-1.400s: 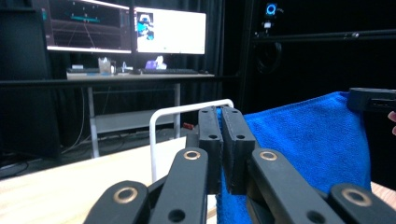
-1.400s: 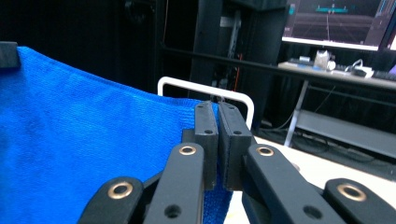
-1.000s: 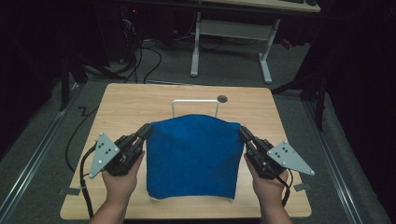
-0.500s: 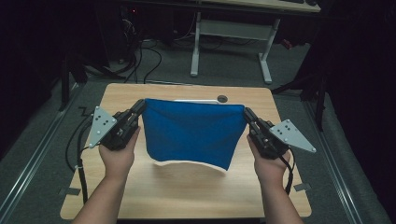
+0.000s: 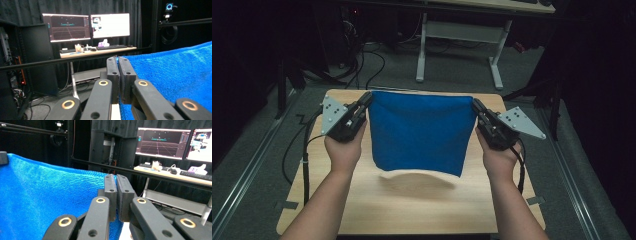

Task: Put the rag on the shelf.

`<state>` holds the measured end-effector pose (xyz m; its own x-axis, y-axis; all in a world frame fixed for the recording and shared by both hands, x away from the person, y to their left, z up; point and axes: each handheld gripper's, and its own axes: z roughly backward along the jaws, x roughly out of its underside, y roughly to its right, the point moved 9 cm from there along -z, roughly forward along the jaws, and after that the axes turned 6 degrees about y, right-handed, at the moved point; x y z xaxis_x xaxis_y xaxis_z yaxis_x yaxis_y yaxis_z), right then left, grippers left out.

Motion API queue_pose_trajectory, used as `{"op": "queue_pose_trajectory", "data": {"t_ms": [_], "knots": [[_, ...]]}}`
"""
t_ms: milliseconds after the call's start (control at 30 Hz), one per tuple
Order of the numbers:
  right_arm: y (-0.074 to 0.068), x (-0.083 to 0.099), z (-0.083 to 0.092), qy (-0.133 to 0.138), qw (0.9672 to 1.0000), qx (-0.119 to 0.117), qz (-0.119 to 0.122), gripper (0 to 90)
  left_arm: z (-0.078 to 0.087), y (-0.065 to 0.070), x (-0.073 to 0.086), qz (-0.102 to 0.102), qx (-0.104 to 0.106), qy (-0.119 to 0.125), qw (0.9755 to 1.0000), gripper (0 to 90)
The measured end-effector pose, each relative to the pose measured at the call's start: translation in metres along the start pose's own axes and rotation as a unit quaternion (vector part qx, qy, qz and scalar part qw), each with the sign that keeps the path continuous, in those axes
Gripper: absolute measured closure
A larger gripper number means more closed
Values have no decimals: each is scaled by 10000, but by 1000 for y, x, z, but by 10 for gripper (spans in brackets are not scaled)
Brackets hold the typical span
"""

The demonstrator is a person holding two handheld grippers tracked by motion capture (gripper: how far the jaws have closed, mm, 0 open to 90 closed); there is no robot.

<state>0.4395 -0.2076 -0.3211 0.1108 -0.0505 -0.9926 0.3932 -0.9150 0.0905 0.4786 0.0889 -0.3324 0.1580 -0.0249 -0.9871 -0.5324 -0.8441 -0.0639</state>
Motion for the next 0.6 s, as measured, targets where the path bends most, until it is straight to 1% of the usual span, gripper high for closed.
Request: {"op": "queue_pose_trajectory", "data": {"t_ms": [33,100,233,267,367,433,467,533,567,600], "knots": [[2,-1,-4,-21,10000,9,9,884,-3,-1,0,-16,-7,-31,10000,883],[5,-3,-11,-46,10000,22,12,884,-12,-6,0,-111,-64,-130,9998,884],[14,-5,-29,-93,9999,43,-124,883,-28,-14,-2,-179,-135,-243,9995,883],[17,-5,-34,-106,9998,68,-128,883,-32,-16,-3,-204,-147,-275,9993,883],[26,-7,-49,-144,9997,107,-142,884,-45,-22,-3,-336,-135,-411,9985,883],[30,-7,-59,-193,9996,165,-146,884,-53,-28,-1,-449,-179,-510,9975,883],[33,-7,-63,-213,9995,176,-140,884,-57,-31,1,-470,-198,-571,9971,883],[37,-5,-73,-266,9993,194,-199,884,-65,-36,4,-448,-233,-655,9966,882],[39,-4,-77,-297,9991,194,-226,883,-69,-39,5,-433,-267,-659,9965,882],[40,-2,-82,-314,9991,162,-246,883,-72,-43,6,-377,-294,-686,9965,882]]}}
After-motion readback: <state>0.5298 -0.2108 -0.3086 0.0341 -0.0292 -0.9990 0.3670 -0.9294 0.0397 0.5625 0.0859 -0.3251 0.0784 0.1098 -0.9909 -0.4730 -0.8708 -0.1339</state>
